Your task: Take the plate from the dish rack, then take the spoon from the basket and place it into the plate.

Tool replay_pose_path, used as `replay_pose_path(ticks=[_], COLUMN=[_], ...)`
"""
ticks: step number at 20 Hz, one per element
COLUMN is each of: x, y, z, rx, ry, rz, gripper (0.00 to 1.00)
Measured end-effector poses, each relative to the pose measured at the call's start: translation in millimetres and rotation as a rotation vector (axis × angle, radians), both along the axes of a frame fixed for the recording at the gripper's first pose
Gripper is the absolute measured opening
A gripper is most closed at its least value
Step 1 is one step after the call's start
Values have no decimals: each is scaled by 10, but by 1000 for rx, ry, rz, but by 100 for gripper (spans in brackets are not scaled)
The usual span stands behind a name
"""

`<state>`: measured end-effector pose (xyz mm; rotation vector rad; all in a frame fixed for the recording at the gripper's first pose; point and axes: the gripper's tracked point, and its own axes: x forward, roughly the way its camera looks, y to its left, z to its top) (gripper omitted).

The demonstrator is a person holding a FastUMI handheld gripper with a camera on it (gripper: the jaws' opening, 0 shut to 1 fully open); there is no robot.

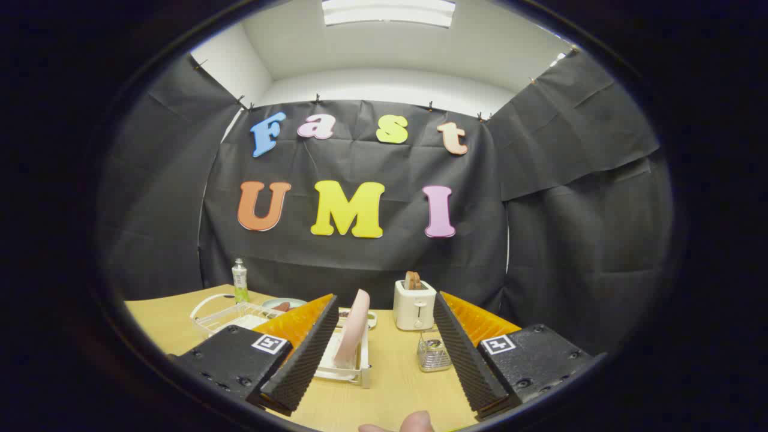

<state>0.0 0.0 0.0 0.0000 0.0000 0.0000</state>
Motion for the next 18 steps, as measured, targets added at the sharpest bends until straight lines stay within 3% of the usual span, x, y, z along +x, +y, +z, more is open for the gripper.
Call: replay_pose_path(ticks=[18], x=[-13], y=[-48], z=[9], rx=[-11], ry=[-3], rz=[11], gripper=[100])
